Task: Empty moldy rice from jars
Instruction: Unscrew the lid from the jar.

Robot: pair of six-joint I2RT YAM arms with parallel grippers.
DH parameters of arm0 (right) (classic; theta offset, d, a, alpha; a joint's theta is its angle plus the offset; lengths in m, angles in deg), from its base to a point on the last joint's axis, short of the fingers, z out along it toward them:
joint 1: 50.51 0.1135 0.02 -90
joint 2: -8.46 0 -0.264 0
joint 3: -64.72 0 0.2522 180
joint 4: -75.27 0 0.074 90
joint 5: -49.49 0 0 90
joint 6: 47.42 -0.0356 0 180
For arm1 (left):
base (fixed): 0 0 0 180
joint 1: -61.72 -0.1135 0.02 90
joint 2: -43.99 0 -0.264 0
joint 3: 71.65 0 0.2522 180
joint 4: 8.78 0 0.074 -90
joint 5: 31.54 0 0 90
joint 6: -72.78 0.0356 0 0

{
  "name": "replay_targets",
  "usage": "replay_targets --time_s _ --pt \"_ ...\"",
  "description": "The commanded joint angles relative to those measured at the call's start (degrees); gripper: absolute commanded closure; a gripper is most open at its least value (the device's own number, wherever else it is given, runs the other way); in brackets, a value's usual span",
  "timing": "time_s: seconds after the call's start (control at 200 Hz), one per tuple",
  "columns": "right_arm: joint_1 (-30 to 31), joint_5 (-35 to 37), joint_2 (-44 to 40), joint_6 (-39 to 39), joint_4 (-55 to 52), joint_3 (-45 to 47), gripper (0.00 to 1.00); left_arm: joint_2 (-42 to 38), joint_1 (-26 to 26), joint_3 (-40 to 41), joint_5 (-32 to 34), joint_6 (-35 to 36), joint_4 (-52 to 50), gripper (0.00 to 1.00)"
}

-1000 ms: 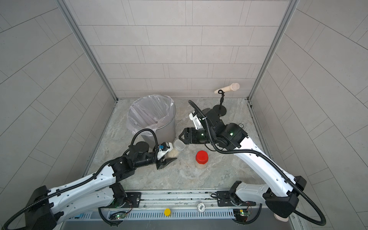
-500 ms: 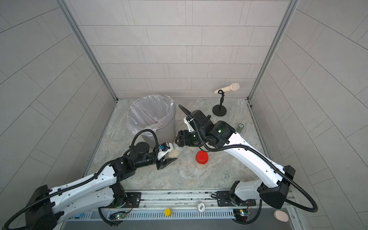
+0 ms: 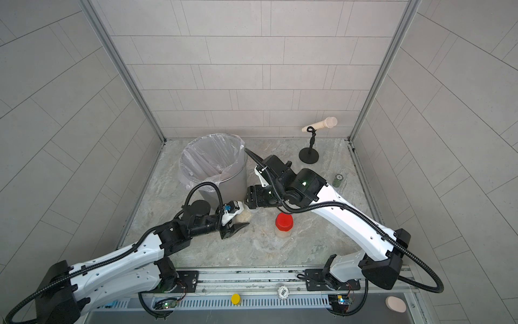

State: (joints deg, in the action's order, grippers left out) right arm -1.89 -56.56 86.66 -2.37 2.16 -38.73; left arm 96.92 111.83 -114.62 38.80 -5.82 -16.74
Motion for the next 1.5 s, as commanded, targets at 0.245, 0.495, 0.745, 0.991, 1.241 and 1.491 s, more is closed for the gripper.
replay_targets --time_s 0.245,0.495,0.745,0.991,1.241,1.491 --pt "1.43 1.45 1.45 1.68 -2.00 -1.67 0.28 -0.78 -0.21 0.12 -0.13 0.73 3.15 0.80" --pt "1.48 1.55 1.59 2.19 -2.30 -1.57 0.33 -1.38 -0.18 0.43 0.12 0.71 3.01 0.80" --pt "1.49 0.94 2.04 3.36 -2.17 -1.25 0.41 -1.49 -0.19 0.47 0.11 0.55 2.96 0.80" --pt "1.48 0.51 2.84 4.70 -2.48 -0.83 0.43 -2.16 -0.13 0.55 -0.05 0.38 2.51 0.80" --pt "1.48 -1.32 3.02 8.72 -2.16 -0.65 0.56 -2.74 -0.19 0.95 0.11 0.37 2.68 0.80" --pt "-2.19 -6.67 3.62 34.42 -4.85 -2.54 0.86 -2.81 -0.19 1.14 -2.19 0.03 0.54 0.84"
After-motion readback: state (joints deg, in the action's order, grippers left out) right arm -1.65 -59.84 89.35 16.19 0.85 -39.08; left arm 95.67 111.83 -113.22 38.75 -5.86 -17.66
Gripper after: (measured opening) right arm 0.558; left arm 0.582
